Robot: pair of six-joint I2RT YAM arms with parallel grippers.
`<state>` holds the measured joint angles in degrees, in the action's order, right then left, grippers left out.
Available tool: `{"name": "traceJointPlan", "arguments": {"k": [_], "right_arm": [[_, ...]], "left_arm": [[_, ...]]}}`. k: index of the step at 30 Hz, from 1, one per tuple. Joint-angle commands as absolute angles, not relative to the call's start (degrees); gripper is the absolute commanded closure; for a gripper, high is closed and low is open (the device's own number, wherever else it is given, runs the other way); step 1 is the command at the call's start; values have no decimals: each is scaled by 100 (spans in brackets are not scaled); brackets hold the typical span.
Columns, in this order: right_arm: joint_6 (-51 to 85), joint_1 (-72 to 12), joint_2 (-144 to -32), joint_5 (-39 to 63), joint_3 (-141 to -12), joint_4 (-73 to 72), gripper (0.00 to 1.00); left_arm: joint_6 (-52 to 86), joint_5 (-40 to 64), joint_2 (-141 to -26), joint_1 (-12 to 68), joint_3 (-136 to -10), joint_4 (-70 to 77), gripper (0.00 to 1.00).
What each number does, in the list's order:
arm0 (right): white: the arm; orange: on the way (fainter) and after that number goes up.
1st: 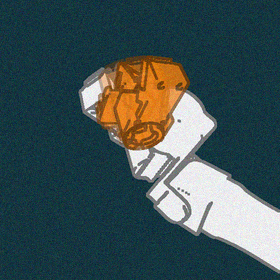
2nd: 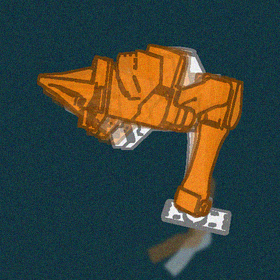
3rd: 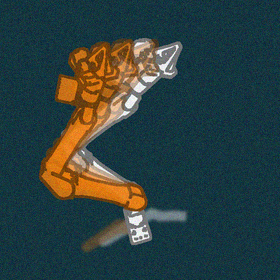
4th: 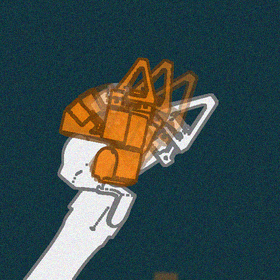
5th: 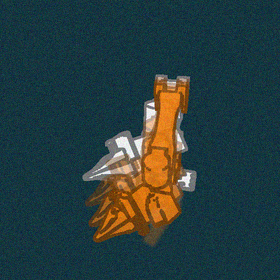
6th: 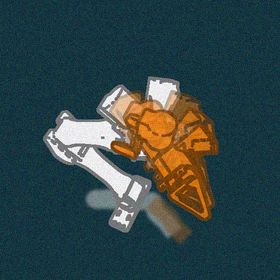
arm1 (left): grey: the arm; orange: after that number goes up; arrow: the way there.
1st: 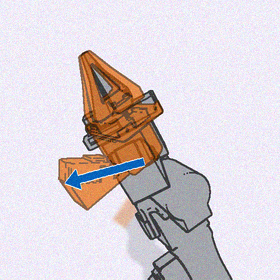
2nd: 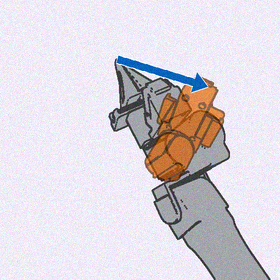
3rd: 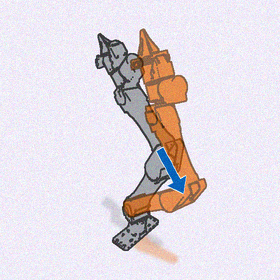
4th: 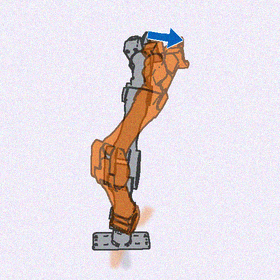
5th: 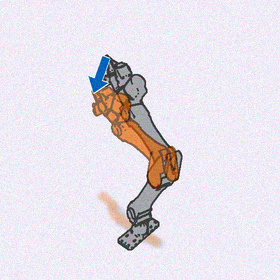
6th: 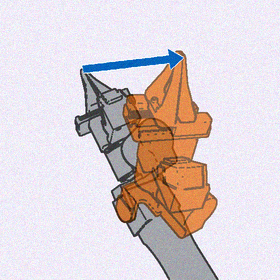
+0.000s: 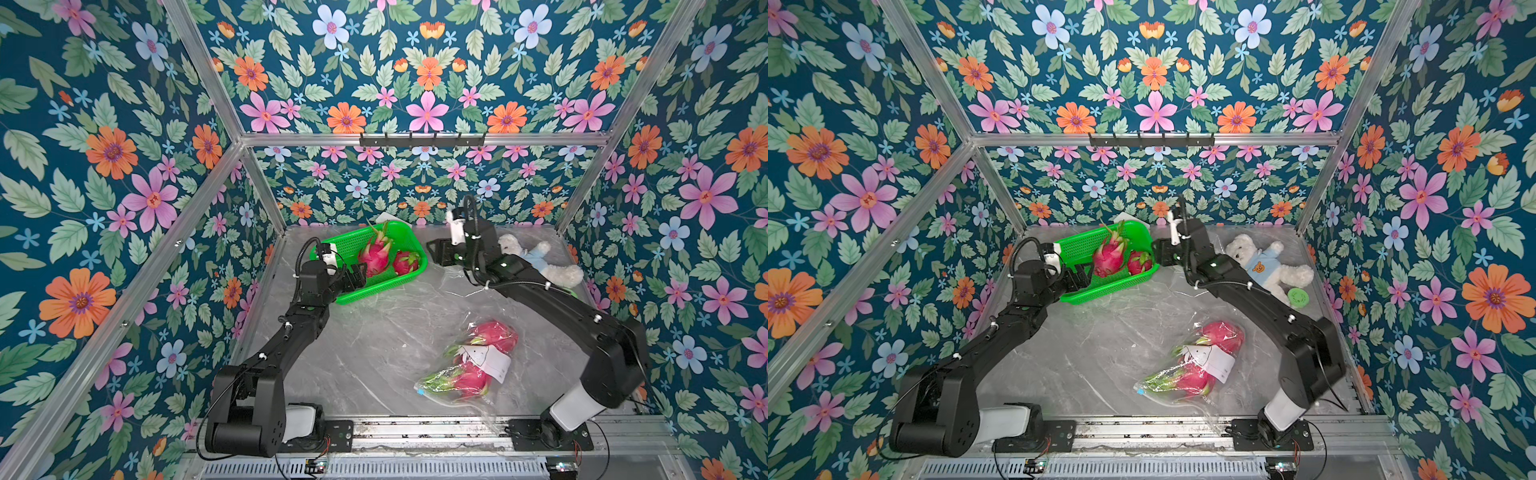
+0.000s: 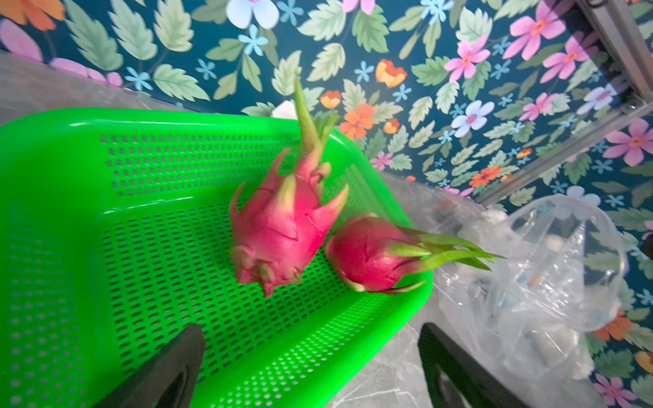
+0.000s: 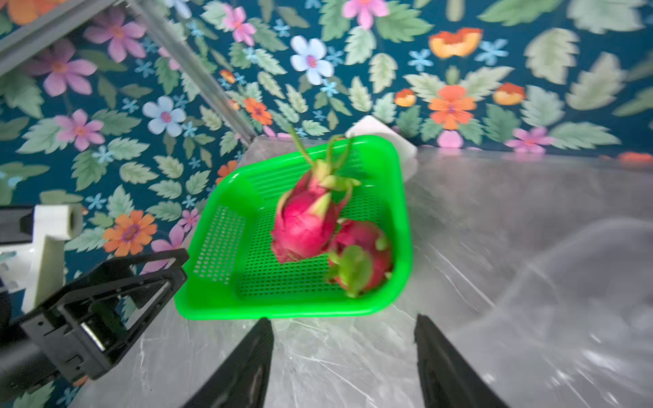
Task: Open the zip-top bag and take out the dragon fruit
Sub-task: Place the dragon fruit in the basket, then move the zipper food storage bag to the center of the board.
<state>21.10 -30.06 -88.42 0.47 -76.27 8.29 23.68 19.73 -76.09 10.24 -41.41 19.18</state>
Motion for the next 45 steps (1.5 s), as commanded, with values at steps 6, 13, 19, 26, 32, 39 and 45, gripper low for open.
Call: {"name": "traceJointPlan", "arguments": {"k": [6,13,19,26,32,39,45], "right_arm": [[2837,-2198,-7714,-322,-6218,1097,32],[2844,-1905,-7954,263,-5835,475,33],[2769,-1848,-8606,435,-6293,260,68],[2884,-1826,-9784,870,-7434,-268,100],[3072,-1819,-11370,880,-8841,-19,100],[3323,-1818,-12866,1173,-10239,240,100],[3395,-1675,-13664,1053,-11185,917,89]], "left_arm": [[2442,2205,-7868,1561,-4193,2110,5],[2513,2203,-7806,1650,-4146,2065,5],[2527,2132,-7707,1669,-4124,2008,5],[2504,2070,-7637,1669,-4123,1945,5],[2514,2077,-7527,1665,-4082,1897,5],[2496,2135,-7375,1679,-4020,1802,5],[2540,2202,-7350,1679,-4011,1808,5]]}}
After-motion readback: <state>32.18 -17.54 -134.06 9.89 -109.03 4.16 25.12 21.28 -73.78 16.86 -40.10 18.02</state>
